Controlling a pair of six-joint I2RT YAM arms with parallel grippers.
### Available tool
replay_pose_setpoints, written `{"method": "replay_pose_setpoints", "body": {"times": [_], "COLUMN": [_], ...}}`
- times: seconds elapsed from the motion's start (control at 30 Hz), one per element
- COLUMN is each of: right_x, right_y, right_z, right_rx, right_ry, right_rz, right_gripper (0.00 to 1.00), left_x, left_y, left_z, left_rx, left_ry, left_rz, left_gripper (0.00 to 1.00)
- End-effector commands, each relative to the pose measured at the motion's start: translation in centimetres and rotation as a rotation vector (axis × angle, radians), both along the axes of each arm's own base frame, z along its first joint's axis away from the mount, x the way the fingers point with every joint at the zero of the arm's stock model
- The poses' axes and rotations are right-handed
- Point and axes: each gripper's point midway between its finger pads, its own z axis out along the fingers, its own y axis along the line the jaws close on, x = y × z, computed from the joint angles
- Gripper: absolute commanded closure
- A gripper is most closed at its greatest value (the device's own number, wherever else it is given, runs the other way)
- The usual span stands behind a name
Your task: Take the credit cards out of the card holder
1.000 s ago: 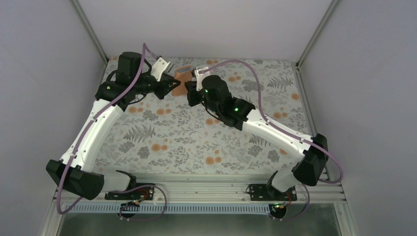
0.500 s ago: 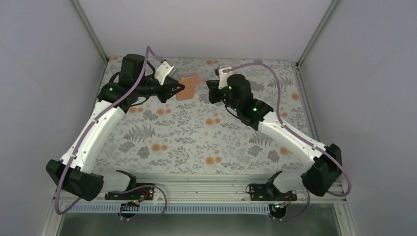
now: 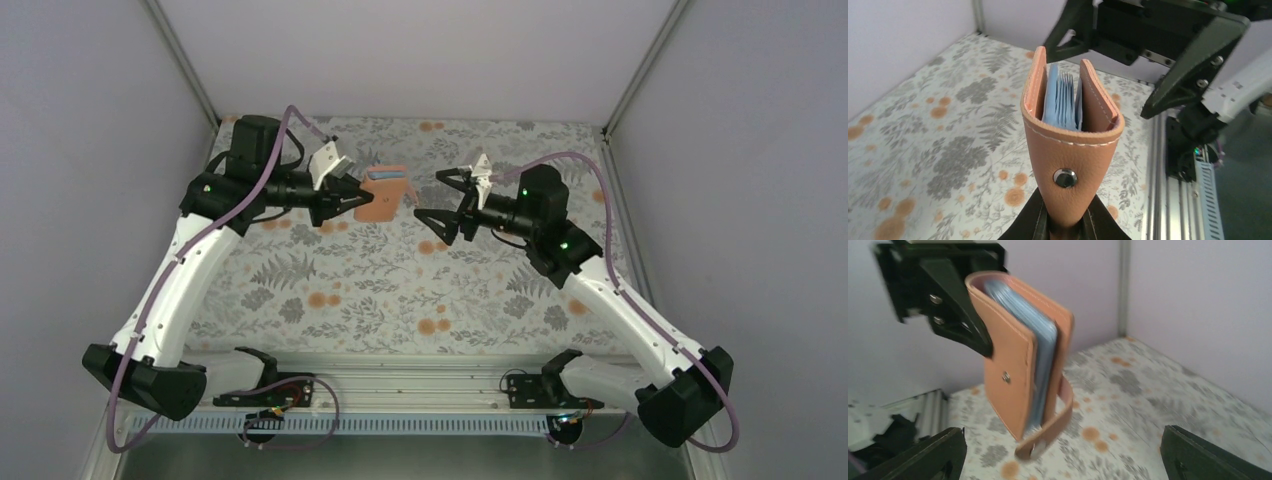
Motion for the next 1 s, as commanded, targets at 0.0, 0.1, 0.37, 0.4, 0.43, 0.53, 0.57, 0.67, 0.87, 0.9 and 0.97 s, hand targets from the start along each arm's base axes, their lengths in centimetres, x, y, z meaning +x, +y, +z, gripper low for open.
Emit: {"method": "replay_pose_setpoints", "body": {"times": [0.0,0.1,0.37,0.4,0.43,0.53,0.57,0.67,0.87,0.9,0.97], "right_x": [-3.6,-4.4,-4.9,-4.9,-4.8,-5.4,-5.6,-5.7,-6.2,-6.2,-7.2], "right_y": [1.5,1.5,2.3,2.5,2.7,3.3,3.6,4.4,5.8,5.9,6.0], "right_z": [3.8,4.0,3.0,2.9,2.7,2.5,2.4,2.2,1.6,1.6,1.8], "right_rx": [0.091,0.081,0.045,0.041,0.037,0.031,0.029,0.019,-0.007,-0.009,-0.001], "right_ry": [-0.098,-0.131,-0.108,-0.103,-0.100,-0.107,-0.108,-0.103,-0.102,-0.103,-0.114], "right_rz": [0.234,0.268,0.329,0.327,0.329,0.360,0.366,0.387,0.417,0.421,0.474], "right_gripper": [0.03,0.07,0.24,0.25,0.26,0.25,0.25,0.28,0.32,0.33,0.31], "left_x": [-4.9,-7.3,-7.3,-7.4,-7.4,-7.3,-7.2,-7.3,-7.8,-7.8,-7.4], "left_y": [-0.8,-0.8,-1.0,-1.0,-1.0,-1.0,-1.0,-1.0,-1.0,-1.0,-1.0], "left_z": [2.6,3.3,3.5,3.5,3.4,3.3,3.3,3.2,3.1,3.2,2.9], "left_rx": [-0.077,-0.118,-0.135,-0.136,-0.137,-0.135,-0.134,-0.135,-0.141,-0.141,-0.132], "left_ry": [-0.102,-0.119,-0.115,-0.114,-0.114,-0.109,-0.107,-0.109,-0.112,-0.115,-0.107], "left_rz": [-0.257,-0.362,-0.383,-0.388,-0.390,-0.386,-0.385,-0.386,-0.407,-0.408,-0.389], "left_gripper": [0.98,0.98,0.98,0.98,0.98,0.98,0.98,0.98,0.98,0.98,0.98]}}
